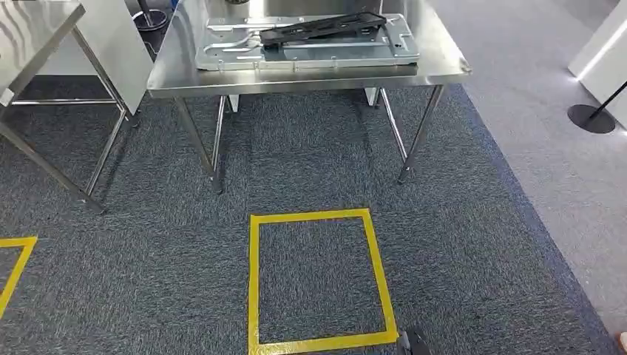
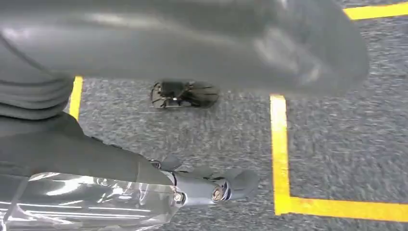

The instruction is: Take the parts from the cabinet and place them on the table.

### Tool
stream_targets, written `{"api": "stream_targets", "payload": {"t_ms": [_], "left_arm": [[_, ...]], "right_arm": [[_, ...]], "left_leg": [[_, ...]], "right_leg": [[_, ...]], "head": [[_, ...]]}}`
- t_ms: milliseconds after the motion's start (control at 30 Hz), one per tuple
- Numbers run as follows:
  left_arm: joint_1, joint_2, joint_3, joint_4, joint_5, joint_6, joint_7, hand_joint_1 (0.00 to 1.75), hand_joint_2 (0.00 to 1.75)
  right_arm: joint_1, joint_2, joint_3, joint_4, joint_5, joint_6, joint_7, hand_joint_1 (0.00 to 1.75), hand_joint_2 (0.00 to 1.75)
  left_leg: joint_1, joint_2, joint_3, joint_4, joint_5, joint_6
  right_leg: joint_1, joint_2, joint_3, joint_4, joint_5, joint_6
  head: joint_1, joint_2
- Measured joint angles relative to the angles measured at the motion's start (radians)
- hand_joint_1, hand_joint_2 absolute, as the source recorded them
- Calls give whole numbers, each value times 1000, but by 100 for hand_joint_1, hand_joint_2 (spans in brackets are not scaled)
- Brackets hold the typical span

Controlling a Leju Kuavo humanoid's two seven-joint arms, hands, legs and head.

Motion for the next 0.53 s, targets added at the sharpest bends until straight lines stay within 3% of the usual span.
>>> {"api": "stream_targets", "payload": {"t_ms": [33,67,100,133,233,300,367,400,433,467,533], "left_arm": [[-1,0,0,0,0,1,5,0,175],[-3,-1,0,0,0,0,9,0,175],[-4,-1,0,0,-1,-2,13,0,175],[-3,-1,0,0,-5,-5,16,0,175],[-2,-2,-1,0,-10,-9,22,0,175],[-4,-2,-2,0,-11,-10,24,0,175],[1,0,-27,-4,5,-11,27,0,175],[4,2,-49,-11,23,-11,29,0,175],[6,6,-70,-18,44,-11,29,0,175],[8,8,-92,-26,68,-11,30,0,175],[8,12,-131,-44,117,-11,30,0,175]], "right_arm": [[-2,1,0,0,7,0,2,0,0],[-3,2,1,0,13,0,3,0,0],[-6,3,1,0,16,3,3,0,0],[-8,4,2,0,20,8,2,0,175],[-10,6,3,0,27,23,-2,0,175],[-12,6,3,0,35,24,1,0,175],[-1,7,12,0,48,37,9,0,175],[6,7,18,0,48,39,13,0,175],[17,7,22,1,46,40,18,0,175],[28,6,24,3,43,41,24,0,175],[46,6,30,7,33,41,34,0,175]], "left_leg": [[3,1,72,-108,17,-3],[5,0,124,-190,-11,-4],[-3,-7,124,-190,-6,13],[-2,-6,116,-195,-11,18],[1,-5,111,-201,3,49],[0,-4,100,-201,12,62],[-5,-2,88,-201,18,69],[-7,-2,83,-200,21,69],[-9,-2,81,-200,23,69],[-10,-3,79,-199,26,68],[-12,-6,79,-199,29,64]], "right_leg": [[-3,0,-9,11,-1,4],[0,0,-20,24,-3,11],[0,1,-25,30,-1,18],[1,0,-27,34,1,23],[-2,1,-34,39,2,43],[-5,4,-77,134,-70,48],[-7,5,-150,298,-147,53],[-7,5,-173,351,-161,54],[-7,5,-171,355,-150,53],[-7,5,-142,305,-116,50],[-6,5,-40,118,-32,38]], "head": [[0,0],[0,0],[0,0],[0,0],[0,0],[0,0],[0,0],[0,0],[0,0],[0,0],[0,0]]}}
